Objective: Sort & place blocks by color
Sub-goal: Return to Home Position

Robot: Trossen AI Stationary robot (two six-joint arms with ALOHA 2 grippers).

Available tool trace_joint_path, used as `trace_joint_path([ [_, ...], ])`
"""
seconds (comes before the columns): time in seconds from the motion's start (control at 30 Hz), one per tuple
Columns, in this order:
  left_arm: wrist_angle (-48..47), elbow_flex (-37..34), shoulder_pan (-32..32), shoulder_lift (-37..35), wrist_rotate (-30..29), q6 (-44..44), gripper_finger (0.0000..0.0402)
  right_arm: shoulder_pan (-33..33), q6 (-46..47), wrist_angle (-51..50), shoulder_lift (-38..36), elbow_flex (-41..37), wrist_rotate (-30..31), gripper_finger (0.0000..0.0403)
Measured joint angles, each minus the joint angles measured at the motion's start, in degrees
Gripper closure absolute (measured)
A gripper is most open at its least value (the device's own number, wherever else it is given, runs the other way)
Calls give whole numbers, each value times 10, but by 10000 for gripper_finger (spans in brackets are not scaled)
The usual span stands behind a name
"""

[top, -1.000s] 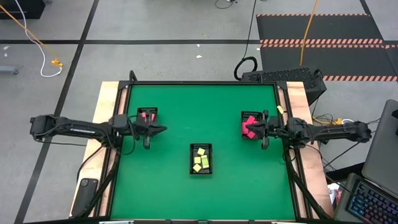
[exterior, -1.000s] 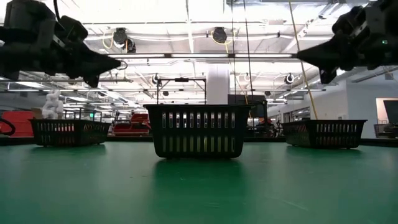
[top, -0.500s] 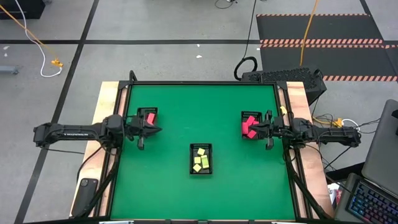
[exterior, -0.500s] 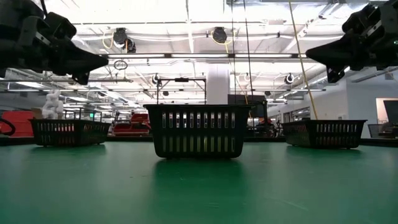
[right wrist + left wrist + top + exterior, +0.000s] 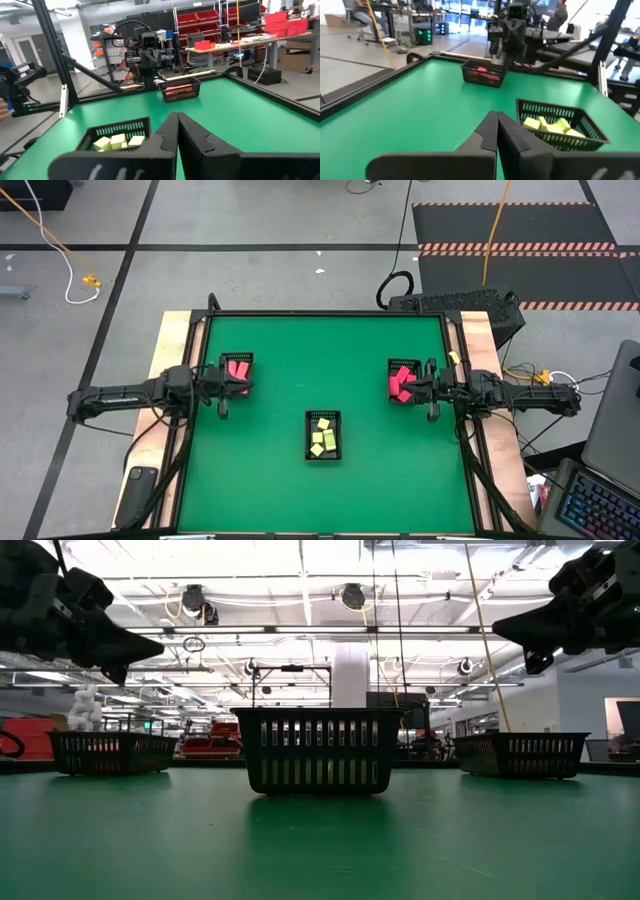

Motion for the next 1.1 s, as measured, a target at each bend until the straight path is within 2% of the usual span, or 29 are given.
trace_joint_path([
  [0.37, 2, 1, -62, 1, -45, -13, 401, -3, -7, 0, 0, 0, 10, 403],
  [0.5, 5, 1, -82, 1, -65, 19, 401, -3, -9, 0, 0, 0, 8, 403],
  [0.63, 4, 1, -83, 1, -67, 26, 401, -3, -17, -5, 0, 0, -17, 403],
  [1.1, 3, 1, -83, 28, -64, 51, 375, -1, -18, 7, 20, -7, -17, 403],
])
